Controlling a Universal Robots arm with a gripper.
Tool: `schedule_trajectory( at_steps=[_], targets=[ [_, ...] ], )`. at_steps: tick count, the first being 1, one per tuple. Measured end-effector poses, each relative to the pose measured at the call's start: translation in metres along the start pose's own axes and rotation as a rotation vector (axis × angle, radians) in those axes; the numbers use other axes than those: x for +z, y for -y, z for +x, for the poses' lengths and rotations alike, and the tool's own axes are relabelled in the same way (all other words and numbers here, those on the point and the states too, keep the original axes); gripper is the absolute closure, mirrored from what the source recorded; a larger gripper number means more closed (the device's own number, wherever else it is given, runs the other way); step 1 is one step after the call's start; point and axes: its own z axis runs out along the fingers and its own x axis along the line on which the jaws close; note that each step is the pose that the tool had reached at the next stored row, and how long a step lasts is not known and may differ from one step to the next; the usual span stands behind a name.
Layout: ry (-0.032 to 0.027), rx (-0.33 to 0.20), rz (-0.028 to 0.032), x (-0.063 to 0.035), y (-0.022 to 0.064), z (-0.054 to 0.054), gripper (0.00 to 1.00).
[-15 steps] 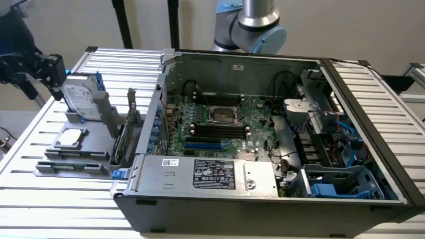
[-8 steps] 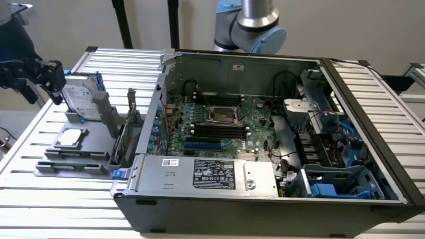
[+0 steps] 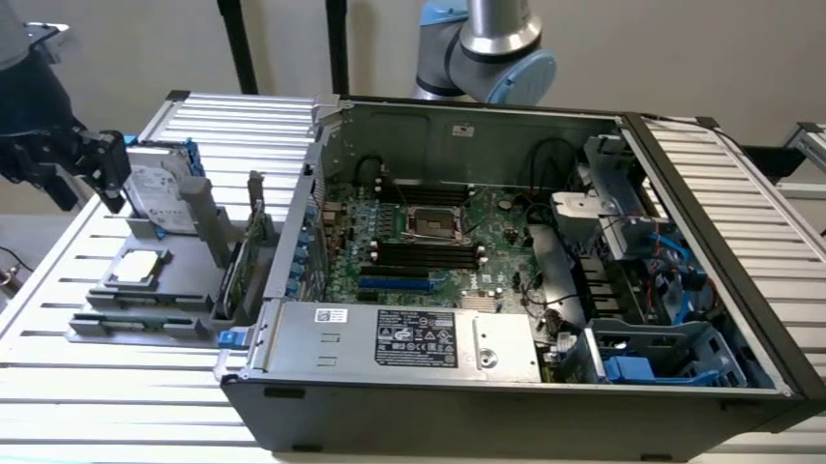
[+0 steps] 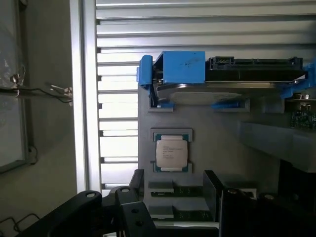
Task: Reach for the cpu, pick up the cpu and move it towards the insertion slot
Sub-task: 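Pick up the cpu and move it towards the insertion slot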
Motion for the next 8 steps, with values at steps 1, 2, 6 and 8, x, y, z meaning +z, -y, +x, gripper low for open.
schedule_trajectory(
  at_steps=[1, 2, 6, 8],
  targets=[
    [0.0000, 0.000, 0.0000, 0.0018, 0.0001, 0.000, 0.40],
    [-0.0001, 0.000, 0.0001, 0.0035, 0.0002, 0.000, 0.40],
    [0.0000, 0.000, 0.0000, 0.0109, 0.0005, 0.000, 0.40],
    [0.0000, 0.000, 0.0000, 0.0145, 0.0008, -0.001, 0.40]
  ],
)
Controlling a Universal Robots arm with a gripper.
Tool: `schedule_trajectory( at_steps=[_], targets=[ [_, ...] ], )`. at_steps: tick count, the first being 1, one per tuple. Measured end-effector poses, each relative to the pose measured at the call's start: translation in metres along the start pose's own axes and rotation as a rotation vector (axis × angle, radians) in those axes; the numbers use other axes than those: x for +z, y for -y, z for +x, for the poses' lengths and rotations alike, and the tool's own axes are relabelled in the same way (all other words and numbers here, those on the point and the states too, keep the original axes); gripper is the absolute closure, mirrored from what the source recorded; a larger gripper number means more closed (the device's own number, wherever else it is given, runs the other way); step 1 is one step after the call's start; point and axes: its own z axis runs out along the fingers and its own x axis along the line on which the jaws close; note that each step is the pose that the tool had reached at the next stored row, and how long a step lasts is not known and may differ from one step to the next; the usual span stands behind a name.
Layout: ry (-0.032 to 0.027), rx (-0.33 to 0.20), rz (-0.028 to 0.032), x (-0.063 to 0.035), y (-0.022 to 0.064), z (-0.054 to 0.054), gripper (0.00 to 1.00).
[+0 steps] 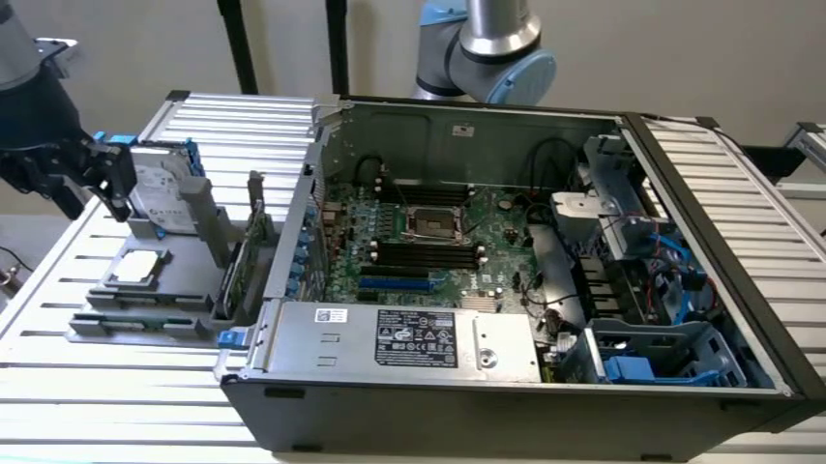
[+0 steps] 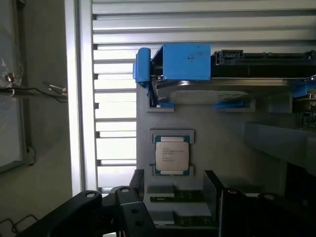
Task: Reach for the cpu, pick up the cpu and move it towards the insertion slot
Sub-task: 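Pick up the cpu and move it towards the insertion slot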
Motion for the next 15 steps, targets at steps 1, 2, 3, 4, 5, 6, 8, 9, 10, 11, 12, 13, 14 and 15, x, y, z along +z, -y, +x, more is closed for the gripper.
schedule_trajectory(
  at_steps=[1, 2, 3, 4, 5, 6, 8, 9, 10, 11, 12, 13, 14, 15],
  targets=[
    [0.0000, 0.000, 0.0000, 0.0018, 0.0001, 0.000, 0.40],
    [-0.0001, 0.000, 0.0001, 0.0036, 0.0002, 0.000, 0.40],
    [0.0000, 0.000, 0.0000, 0.0055, 0.0003, -0.001, 0.40],
    [-0.0001, 0.000, 0.0001, 0.0072, 0.0003, -0.001, 0.40],
    [0.0000, 0.000, 0.0000, 0.0091, 0.0004, -0.001, 0.40],
    [-0.0001, 0.000, 0.0001, 0.0109, 0.0005, -0.001, 0.40],
    [0.0001, 0.000, 0.0000, 0.0146, 0.0007, -0.001, 0.39],
    [0.0000, 0.000, 0.0000, 0.0164, 0.0008, -0.002, 0.39],
    [-0.0001, 0.000, 0.0000, 0.0183, 0.0008, -0.002, 0.39],
    [-0.0001, 0.000, 0.0001, 0.0199, 0.0009, -0.002, 0.33],
    [-0.0001, 0.000, 0.0001, 0.0219, 0.0010, -0.002, 0.33],
    [0.0000, 0.000, 0.0000, 0.0237, 0.0010, -0.002, 0.33],
    [0.0000, 0.000, 0.0000, 0.0255, 0.0011, -0.002, 0.33],
    [0.0000, 0.000, 0.0001, 0.0272, 0.0012, -0.002, 0.33]
  ],
)
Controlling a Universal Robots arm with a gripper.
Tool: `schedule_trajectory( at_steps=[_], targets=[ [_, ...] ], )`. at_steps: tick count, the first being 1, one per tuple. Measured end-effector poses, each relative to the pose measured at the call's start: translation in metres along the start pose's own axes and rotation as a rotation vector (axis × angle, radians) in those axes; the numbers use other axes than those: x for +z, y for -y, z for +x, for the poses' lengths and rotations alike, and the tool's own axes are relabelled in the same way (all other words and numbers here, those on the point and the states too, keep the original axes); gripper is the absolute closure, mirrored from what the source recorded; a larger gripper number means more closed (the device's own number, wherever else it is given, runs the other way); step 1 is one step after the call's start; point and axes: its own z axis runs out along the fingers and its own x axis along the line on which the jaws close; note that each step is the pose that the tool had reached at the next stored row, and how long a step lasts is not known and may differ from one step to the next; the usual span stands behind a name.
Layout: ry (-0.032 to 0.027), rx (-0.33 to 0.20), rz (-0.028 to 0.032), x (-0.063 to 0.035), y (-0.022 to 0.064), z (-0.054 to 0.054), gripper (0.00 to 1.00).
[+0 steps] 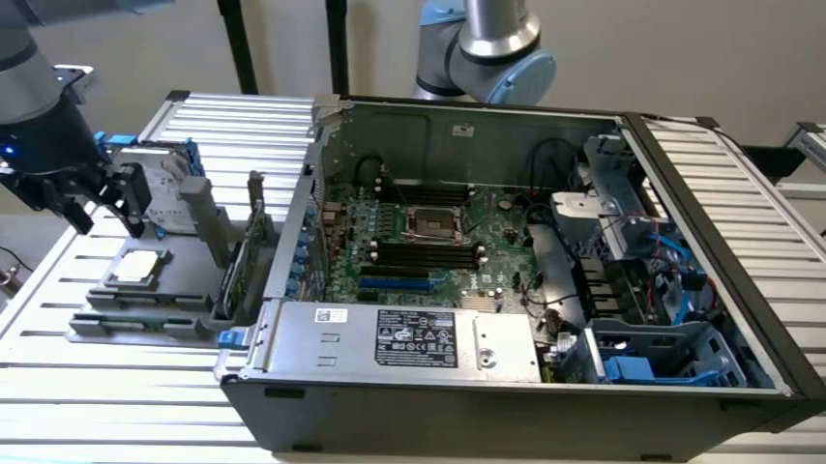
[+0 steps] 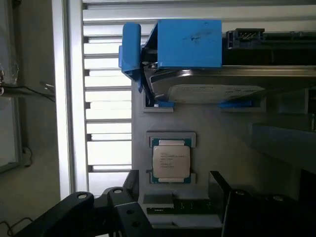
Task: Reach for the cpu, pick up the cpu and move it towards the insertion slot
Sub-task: 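Pick up the cpu and move it towards the insertion slot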
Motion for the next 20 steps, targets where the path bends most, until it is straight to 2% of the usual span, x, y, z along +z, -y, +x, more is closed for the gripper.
schedule_trajectory(
  at_steps=[20],
  targets=[
    [0.0002, 0.000, 0.0016, 0.0383, 0.0014, -0.001, 0.33]
  ],
)
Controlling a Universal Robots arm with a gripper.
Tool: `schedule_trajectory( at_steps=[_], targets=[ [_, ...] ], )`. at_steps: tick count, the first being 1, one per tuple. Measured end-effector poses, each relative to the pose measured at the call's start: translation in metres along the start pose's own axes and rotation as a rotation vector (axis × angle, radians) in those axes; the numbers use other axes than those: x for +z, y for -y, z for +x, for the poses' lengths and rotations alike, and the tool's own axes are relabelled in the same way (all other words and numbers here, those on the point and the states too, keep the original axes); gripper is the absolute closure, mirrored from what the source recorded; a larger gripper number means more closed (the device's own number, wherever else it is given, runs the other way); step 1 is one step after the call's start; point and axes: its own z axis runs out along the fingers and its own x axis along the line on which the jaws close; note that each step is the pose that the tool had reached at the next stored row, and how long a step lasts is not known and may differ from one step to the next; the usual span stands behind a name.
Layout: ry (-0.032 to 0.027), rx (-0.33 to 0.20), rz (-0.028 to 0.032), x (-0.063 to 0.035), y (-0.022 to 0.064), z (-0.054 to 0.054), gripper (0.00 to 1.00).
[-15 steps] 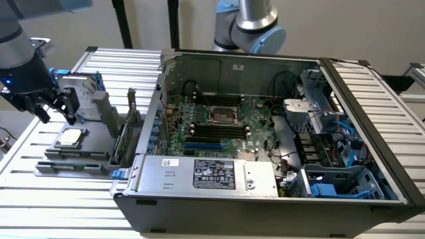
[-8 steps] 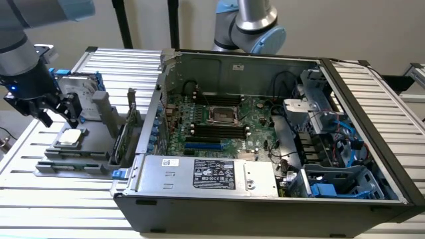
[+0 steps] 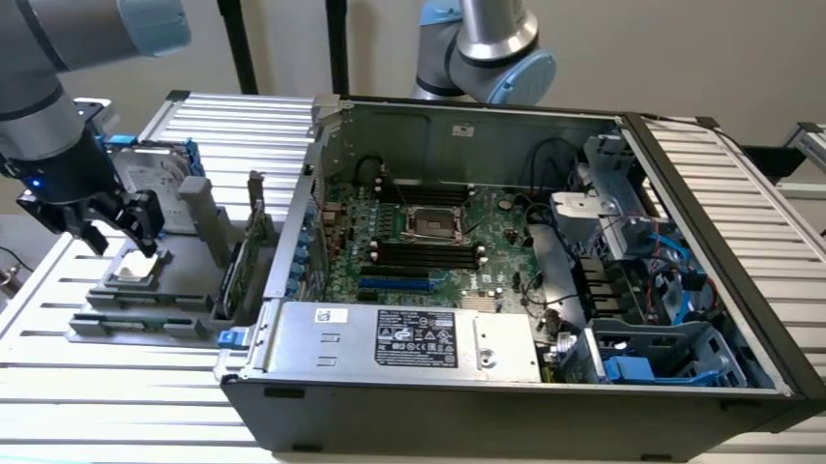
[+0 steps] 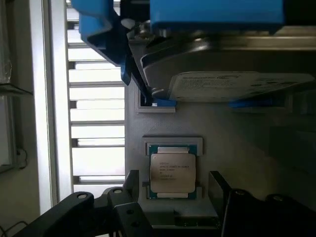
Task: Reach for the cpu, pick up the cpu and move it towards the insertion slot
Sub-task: 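Pick up the cpu and move it towards the insertion slot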
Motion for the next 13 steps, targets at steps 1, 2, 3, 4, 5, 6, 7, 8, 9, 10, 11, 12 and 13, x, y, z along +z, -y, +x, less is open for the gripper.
schedule_trajectory(
  at_steps=[1, 2, 3, 4, 5, 6, 7, 8, 9, 10, 11, 12, 13],
  targets=[
    [-0.0002, 0.000, 0.0006, 0.0015, 0.0001, 0.000, 0.33],
    [-0.0002, 0.000, 0.0012, 0.0030, 0.0001, -0.001, 0.33],
    [-0.0001, 0.000, 0.0018, 0.0046, 0.0001, -0.001, 0.33],
    [0.0000, 0.000, 0.0024, 0.0061, 0.0002, -0.001, 0.33],
    [0.0000, 0.000, 0.0031, 0.0071, 0.0002, -0.001, 0.33],
    [0.0000, 0.000, 0.0037, 0.0081, 0.0002, -0.002, 0.33],
    [0.0000, 0.000, 0.0044, 0.0089, 0.0003, -0.002, 0.33],
    [0.0000, 0.000, 0.0049, 0.0097, 0.0003, -0.002, 0.33],
    [0.0000, 0.000, 0.0053, 0.0103, 0.0003, -0.002, 0.33],
    [-0.0002, 0.000, 0.0055, 0.0107, 0.0003, -0.002, 0.33],
    [-0.0003, 0.000, 0.0056, 0.0112, 0.0004, -0.002, 0.33],
    [-0.0005, 0.000, 0.0057, 0.0118, 0.0004, -0.002, 0.33],
    [-0.0008, 0.000, 0.0057, 0.0123, 0.0004, -0.002, 0.33]
  ],
)
